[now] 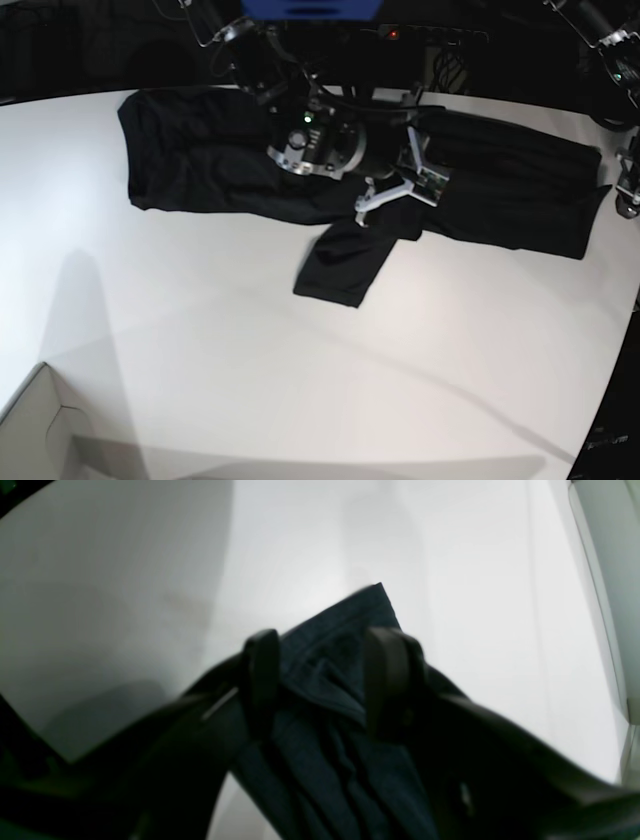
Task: Layout the t-shirt on the table in an organized manner, then fold the t-shirt properly
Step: 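Lay the sleeve over the folded body with the right gripper, then release the sleeve and move the left gripper to the shirt's end, then grasp both ends of the folded strip with both grippers and straighten it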
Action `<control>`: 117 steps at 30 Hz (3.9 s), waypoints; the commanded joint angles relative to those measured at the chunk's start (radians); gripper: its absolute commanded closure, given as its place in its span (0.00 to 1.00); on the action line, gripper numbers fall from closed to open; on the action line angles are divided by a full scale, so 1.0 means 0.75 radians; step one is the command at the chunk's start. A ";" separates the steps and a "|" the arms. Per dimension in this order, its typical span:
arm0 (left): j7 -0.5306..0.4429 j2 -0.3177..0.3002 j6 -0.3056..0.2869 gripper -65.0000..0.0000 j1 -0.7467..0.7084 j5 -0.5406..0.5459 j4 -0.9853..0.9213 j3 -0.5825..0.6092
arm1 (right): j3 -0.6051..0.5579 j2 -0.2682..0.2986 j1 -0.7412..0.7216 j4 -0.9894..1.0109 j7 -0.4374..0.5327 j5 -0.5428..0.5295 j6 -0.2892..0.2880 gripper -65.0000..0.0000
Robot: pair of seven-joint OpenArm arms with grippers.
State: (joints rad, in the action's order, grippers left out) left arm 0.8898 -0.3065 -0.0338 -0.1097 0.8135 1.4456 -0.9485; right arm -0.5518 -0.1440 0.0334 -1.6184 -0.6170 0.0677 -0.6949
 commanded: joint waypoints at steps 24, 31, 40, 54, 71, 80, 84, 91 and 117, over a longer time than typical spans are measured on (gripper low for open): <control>-0.029 0.101 0.007 0.40 0.286 -0.036 0.361 0.918 | 0.970 0.126 0.014 -0.216 0.026 -0.026 -0.004 0.56; -0.029 0.285 0.007 0.40 0.356 -0.474 0.332 1.276 | 1.334 0.119 0.040 -0.216 0.026 -0.026 -0.004 0.56; -0.029 0.498 0.005 0.40 0.452 -1.080 0.089 1.616 | 1.402 0.117 0.100 -0.218 0.028 -0.028 -0.004 0.56; -0.316 0.563 0.005 0.40 0.567 -1.223 -0.404 1.652 | 1.402 0.117 0.116 -0.216 0.026 -0.028 -0.004 0.56; -0.412 0.571 -0.003 0.74 0.577 -1.221 -0.558 1.652 | 1.396 0.117 0.118 -0.212 0.026 -0.028 -0.004 0.56; -0.400 0.522 0.003 1.00 0.552 -1.208 -0.353 1.638 | 1.393 0.115 0.118 -0.210 0.026 -0.028 -0.004 0.56; -0.398 0.487 -0.003 1.00 0.456 -1.208 -0.052 1.562 | 1.393 0.115 0.118 -0.210 0.026 -0.028 -0.004 0.56; -0.240 0.471 -0.011 1.00 0.309 -1.149 0.387 1.227 | 1.393 0.113 0.143 -0.210 0.028 -0.028 -0.004 0.56; -0.074 0.001 -0.015 1.00 0.000 -0.157 0.197 0.259 | 1.324 0.054 0.147 -0.210 0.026 -0.028 -0.004 0.56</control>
State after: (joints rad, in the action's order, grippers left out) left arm 0.8528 -0.2897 -0.0380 -0.1184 0.6861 1.5776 -0.7498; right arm 0.4408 -0.1081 0.1505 -1.7599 -0.6209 0.0662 -0.6949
